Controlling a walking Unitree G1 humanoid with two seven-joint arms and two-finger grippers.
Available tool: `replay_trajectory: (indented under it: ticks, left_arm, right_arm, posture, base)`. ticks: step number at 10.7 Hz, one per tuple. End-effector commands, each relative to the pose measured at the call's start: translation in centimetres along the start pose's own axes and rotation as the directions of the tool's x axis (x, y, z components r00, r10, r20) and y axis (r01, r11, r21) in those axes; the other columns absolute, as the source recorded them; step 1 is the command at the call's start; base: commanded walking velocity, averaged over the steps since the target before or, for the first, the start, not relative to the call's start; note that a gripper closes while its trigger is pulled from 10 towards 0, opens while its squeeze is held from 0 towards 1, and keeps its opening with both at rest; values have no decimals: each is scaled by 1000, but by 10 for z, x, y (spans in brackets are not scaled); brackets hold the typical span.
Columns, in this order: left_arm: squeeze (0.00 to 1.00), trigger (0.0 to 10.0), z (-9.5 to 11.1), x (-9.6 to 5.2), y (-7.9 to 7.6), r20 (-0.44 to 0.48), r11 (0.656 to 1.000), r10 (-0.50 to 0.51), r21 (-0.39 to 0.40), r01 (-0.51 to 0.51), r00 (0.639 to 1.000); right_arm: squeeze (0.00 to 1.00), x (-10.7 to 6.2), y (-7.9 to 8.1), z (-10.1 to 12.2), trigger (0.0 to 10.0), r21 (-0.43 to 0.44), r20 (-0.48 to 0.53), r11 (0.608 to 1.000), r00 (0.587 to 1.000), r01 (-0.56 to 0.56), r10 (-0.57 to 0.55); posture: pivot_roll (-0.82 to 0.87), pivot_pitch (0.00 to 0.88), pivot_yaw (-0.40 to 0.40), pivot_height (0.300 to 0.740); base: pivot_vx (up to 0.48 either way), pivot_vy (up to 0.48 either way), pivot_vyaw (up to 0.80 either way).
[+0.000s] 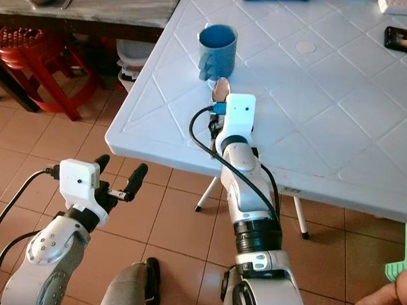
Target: Setting the table
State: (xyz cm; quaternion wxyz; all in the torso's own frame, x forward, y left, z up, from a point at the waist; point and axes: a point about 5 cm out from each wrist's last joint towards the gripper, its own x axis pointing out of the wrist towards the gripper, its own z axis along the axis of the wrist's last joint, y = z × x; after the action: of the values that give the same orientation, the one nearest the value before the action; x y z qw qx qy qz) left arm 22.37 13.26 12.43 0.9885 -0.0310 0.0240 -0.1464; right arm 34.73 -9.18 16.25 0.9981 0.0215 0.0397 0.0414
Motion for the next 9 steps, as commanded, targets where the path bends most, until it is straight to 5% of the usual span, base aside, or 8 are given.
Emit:
replay_trajectory:
  ticks: [1,5,6,7,9]
  left_arm:
    - [0,10000,-1,-2,1,-10,1000,7,1,-7,1000]
    - [0,10000,-3,-1,0,-19,1000,-3,-6,3,1000]
    - [0,10000,-3,-1,0,-24,1000,-7,-9,6,1000]
    - [0,10000,-4,-1,-1,-27,1000,-12,-12,12,1000]
    - [0,10000,-5,0,-3,-36,999,-25,-20,24,999]
  right_arm:
    - [0,-1,9,-5,10000,25,-35,999,999,-30,31]
    - [0,10,29,-11,10000,77,-135,993,986,-87,97]
    - [0,9,33,-19,7020,62,-203,994,974,-93,104]
    - [0,5,35,-27,2549,46,-244,994,964,-99,107]
    - [0,-4,33,-47,941,-14,-322,993,941,-115,104]
  posture:
    - [60,212,74,740]
    - [59,213,74,740]
    - [57,214,72,740]
    - [55,214,71,740]
    - [52,213,69,740]
  base:
    - [0,0,0]
    - [0,0,0]
    - [0,0,0]
    - [0,0,0]
    - [0,0,0]
